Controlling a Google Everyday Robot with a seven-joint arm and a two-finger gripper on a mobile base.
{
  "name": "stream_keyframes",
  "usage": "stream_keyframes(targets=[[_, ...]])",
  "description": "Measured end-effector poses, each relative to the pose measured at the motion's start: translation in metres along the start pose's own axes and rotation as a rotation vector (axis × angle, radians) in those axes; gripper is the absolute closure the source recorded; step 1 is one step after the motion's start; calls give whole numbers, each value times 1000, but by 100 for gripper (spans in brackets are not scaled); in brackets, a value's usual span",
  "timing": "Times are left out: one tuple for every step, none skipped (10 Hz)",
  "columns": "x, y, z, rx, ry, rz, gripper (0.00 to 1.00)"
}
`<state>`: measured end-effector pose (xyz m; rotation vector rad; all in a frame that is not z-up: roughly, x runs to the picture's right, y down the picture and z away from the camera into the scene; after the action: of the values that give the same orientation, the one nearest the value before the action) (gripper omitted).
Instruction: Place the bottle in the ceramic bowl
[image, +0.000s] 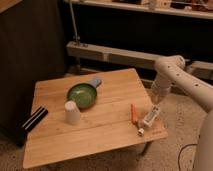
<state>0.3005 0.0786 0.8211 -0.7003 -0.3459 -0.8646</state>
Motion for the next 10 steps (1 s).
stream_keyframes(targets=[[-2,5,3,-6,-10,2,20],[-4,8,7,-10,-19,-2,20],[-7,10,15,-14,-35,-6,20],[-9,11,23,-19,-48,-9,20],[-11,10,32,-23,-57,-13,20],[-11,8,39,-19,-62,-16,20],[-11,9,45,-18,-68,-15,20],[-10,9,50,-15,-74,-14,20],[-10,8,56,-11,-75,-14,20],[-11,7,60,-11,-77,-17,20]])
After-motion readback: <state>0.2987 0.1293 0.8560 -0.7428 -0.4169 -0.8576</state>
